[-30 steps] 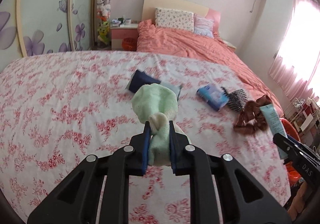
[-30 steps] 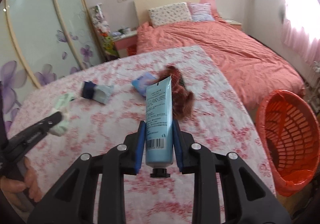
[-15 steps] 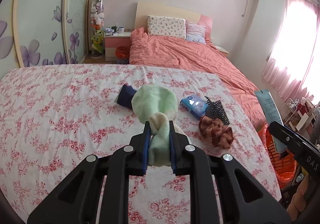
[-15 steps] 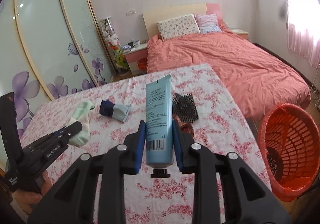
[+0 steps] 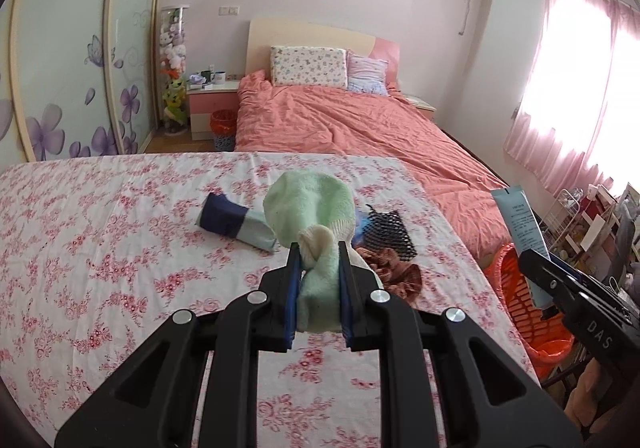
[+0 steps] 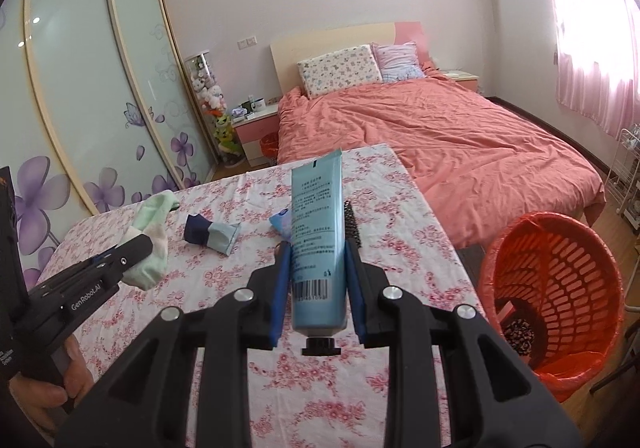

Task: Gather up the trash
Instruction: 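Carry the light green sock and blue tube in both tools over the orange basket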

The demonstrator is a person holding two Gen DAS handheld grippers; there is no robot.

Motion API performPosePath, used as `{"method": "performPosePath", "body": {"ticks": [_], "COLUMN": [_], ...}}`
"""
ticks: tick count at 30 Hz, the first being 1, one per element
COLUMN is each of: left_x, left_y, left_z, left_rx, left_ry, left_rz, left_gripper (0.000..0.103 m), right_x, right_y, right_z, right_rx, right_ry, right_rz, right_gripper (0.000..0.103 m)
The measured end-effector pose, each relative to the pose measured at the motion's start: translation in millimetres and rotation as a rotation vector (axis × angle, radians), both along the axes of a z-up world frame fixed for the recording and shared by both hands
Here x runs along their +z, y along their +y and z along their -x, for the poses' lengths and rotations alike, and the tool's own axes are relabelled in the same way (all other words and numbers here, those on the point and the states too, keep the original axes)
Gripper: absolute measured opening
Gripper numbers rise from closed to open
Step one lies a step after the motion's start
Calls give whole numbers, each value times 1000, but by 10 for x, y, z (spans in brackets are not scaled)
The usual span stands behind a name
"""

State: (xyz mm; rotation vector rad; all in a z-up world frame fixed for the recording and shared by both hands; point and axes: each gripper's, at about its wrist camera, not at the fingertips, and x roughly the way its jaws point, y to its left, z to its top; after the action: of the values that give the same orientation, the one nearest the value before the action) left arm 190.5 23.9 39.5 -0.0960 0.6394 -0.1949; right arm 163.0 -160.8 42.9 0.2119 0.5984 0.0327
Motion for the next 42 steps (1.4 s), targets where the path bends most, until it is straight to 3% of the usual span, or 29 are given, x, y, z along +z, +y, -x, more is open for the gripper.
{"method": "performPosePath", "body": {"ticks": [22, 42], "left_x": [14, -251], "left_y": [-953, -1946], "left_z": [93, 87], "left_rx": [-134, -317], "left_ry": [-38, 32], "left_rz": [-143, -122], "left_gripper": [17, 17], "right_x": [-40, -332], "right_y": [-779, -1680], "right_z": [346, 542], "right_rx": [-180, -323], "right_ry": [-40, 6], "right_rz": [44, 16], "right_gripper": [27, 27]}}
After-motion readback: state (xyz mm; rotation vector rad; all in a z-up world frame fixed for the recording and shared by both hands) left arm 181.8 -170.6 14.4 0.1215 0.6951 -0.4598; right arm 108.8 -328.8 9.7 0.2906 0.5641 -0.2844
